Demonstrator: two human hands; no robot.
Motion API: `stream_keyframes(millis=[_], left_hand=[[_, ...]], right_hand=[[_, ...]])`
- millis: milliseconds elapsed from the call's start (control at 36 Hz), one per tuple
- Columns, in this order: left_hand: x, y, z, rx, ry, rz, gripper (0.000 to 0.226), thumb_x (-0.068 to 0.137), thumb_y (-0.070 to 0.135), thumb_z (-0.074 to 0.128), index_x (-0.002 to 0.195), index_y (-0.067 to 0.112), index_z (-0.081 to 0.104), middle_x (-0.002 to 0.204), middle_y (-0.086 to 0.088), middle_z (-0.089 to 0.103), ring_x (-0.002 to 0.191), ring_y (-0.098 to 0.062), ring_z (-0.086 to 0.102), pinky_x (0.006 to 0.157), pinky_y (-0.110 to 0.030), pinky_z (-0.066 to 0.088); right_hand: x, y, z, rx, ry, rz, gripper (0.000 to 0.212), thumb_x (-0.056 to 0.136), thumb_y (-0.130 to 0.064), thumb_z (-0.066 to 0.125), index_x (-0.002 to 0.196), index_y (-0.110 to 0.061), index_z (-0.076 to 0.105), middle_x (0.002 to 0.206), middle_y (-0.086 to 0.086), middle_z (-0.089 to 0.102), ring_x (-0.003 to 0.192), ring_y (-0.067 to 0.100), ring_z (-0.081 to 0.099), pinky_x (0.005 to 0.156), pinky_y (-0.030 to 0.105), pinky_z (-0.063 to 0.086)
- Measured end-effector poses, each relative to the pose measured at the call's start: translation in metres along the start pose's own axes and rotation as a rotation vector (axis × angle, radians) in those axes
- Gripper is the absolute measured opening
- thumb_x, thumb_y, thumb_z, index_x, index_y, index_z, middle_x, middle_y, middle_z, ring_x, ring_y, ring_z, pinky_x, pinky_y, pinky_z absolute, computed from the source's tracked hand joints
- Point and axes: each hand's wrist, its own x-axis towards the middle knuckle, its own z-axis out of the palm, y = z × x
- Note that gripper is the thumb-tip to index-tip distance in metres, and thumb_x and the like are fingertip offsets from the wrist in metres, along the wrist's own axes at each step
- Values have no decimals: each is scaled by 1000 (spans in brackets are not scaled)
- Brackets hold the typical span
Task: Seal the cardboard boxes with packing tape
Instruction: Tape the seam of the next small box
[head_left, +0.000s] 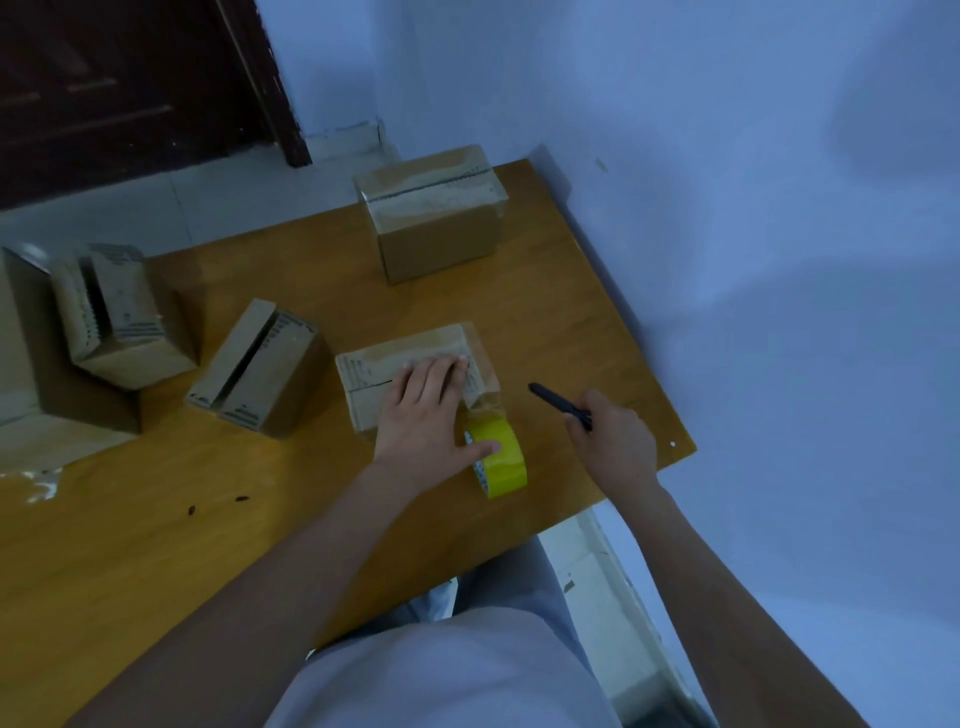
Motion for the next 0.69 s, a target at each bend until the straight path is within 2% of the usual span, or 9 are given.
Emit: stream_keyframes(millis=[83, 167, 250, 306, 361, 417, 500, 611, 694], left_hand=[[1, 0, 2, 16, 3, 1, 107, 72, 85, 34, 151, 13, 22, 148, -6, 34, 138, -23, 20, 116, -38, 0], [2, 0, 2, 5, 7, -1, 108, 70, 85, 27, 148, 11, 29, 144, -7, 40, 134, -23, 23, 114, -38, 4], [2, -1, 3, 14, 8, 0, 110, 68, 85, 18, 151, 14, 19, 149, -5, 31, 138, -23, 18, 114, -37, -3], [1, 0, 3, 22, 29, -4, 109, 70, 86, 21, 152, 14, 17, 150, -5, 30, 138, -23, 17, 115, -37, -2], [1, 0, 3, 37, 6, 2, 108, 73, 86, 27, 153, 15, 10, 153, -4, 24, 141, -22, 13, 116, -38, -3], [2, 0, 5, 54, 6, 2, 108, 73, 86, 25, 153, 14, 12, 152, -5, 25, 140, -23, 13, 116, -38, -2], [3, -1, 8, 42, 16, -12, 107, 71, 85, 21, 148, 11, 29, 143, -7, 41, 133, -24, 25, 113, -39, 6], [3, -2, 10, 19, 35, 3, 104, 72, 83, 25, 147, 11, 33, 140, -8, 44, 131, -24, 25, 111, -40, 9], [3, -2, 9, -70, 85, -7, 96, 77, 80, 24, 145, 13, 38, 138, -6, 45, 130, -24, 32, 114, -43, 18]], right_hand=[[11, 7, 12, 27, -12, 104, 18, 96, -28, 50, 100, -11, 52, 74, 3, 55, 64, 21, 53, 46, 26, 31], [23, 11, 32, 66, -15, 172, 19, 95, -28, 50, 102, -11, 52, 84, 4, 56, 76, 23, 58, 61, 34, 45], [31, 10, 50, -9, -15, 196, 21, 94, -30, 50, 105, -12, 53, 105, 7, 54, 102, 27, 52, 84, 40, 41], [33, 6, 56, -7, 2, 238, 28, 92, -33, 53, 109, -11, 52, 117, 8, 48, 113, 28, 43, 91, 43, 36], [31, -2, 58, 142, 45, 211, 32, 89, -33, 58, 110, -10, 54, 118, 10, 46, 116, 29, 39, 94, 41, 35], [26, -13, 56, 455, 23, 108, 24, 90, -28, 61, 109, -14, 60, 118, 7, 48, 119, 26, 39, 96, 32, 33], [14, -31, 52, 807, -215, 23, 10, 91, -20, 60, 99, -24, 63, 121, -3, 46, 126, 15, 39, 106, 33, 31], [6, -40, 54, 985, -299, 69, 15, 89, -15, 61, 95, -28, 67, 117, 1, 55, 115, 13, 53, 103, 35, 40], [4, -43, 49, 1044, -321, 129, 19, 89, -13, 61, 91, -31, 67, 105, -8, 63, 102, 6, 59, 96, 32, 46]])
